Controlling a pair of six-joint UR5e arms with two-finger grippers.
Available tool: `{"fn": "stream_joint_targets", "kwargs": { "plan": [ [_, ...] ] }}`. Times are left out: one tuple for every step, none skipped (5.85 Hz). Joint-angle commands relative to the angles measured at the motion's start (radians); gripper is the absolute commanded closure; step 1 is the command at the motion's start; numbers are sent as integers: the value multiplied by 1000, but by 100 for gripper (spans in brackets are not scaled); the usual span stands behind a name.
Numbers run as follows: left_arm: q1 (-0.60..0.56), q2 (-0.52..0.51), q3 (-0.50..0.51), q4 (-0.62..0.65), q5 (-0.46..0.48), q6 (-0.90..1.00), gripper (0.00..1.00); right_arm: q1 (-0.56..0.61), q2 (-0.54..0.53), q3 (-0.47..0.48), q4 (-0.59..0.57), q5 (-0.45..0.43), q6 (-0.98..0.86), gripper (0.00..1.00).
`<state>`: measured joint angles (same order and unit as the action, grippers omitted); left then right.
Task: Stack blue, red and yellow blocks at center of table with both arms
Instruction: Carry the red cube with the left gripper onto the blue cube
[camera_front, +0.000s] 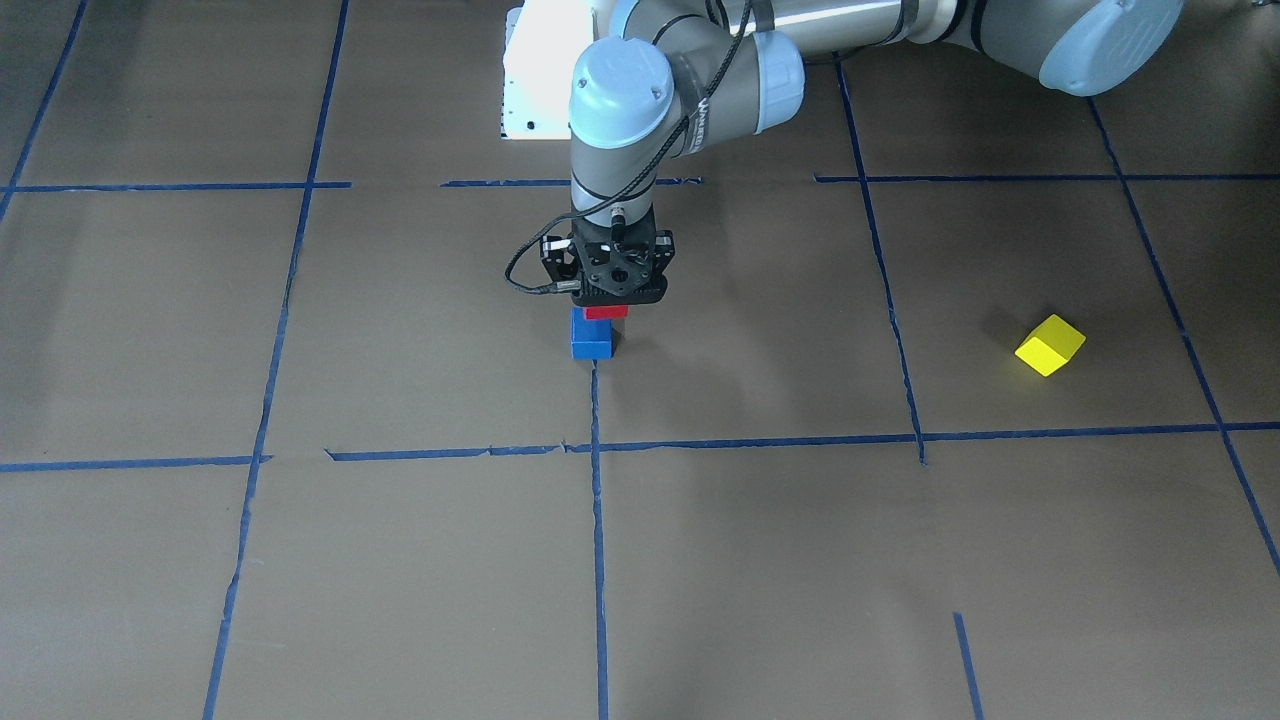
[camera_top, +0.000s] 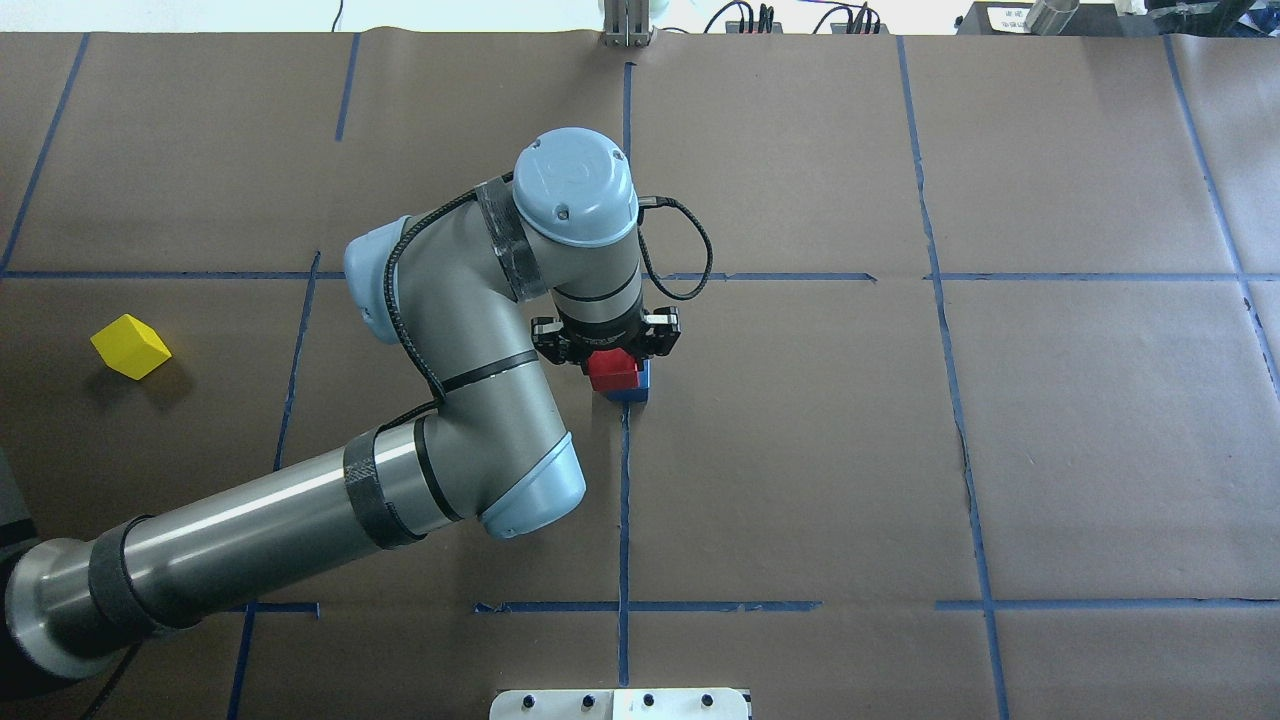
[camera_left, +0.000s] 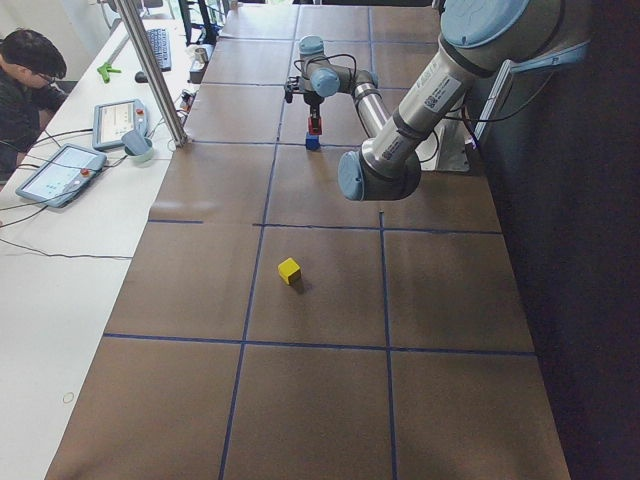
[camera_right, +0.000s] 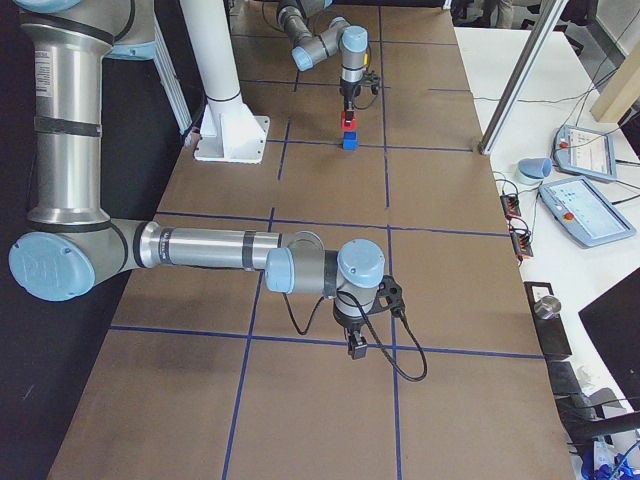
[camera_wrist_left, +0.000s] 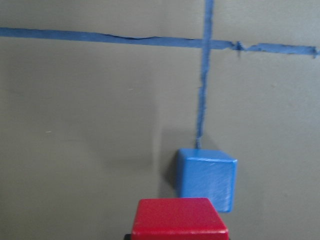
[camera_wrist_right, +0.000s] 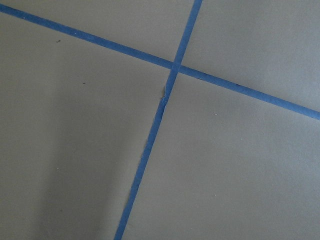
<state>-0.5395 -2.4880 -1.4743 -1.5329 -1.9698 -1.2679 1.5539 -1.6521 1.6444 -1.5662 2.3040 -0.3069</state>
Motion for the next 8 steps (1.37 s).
{"fn": "stream_joint_targets", "kwargs": {
  "plan": [
    [7,-11,35,-23,9,-7,92,0,0,0,0,0,0,0],
    [10,-14,46,-23,21,-7,92,-1,0,0,0,0,0,0],
    [13,-17,49,-23,22,-5,92,0,0,0,0,0,-1,0],
    [12,-25,54,-23,23,-5,92,-1,0,-2,0,0,-1,0],
    [12,-26,60,-23,35,-5,92,0,-2,-3,0,0,-1,0],
    [12,-32,74,-23,41,-4,93,0,-2,-3,0,0,-1,0],
    [12,-32,75,-24,42,-2,92,-1,-2,-3,0,0,-1,0],
    [13,-34,86,-24,42,-1,91,-2,-2,-3,0,0,-1,0]
  ]
}}
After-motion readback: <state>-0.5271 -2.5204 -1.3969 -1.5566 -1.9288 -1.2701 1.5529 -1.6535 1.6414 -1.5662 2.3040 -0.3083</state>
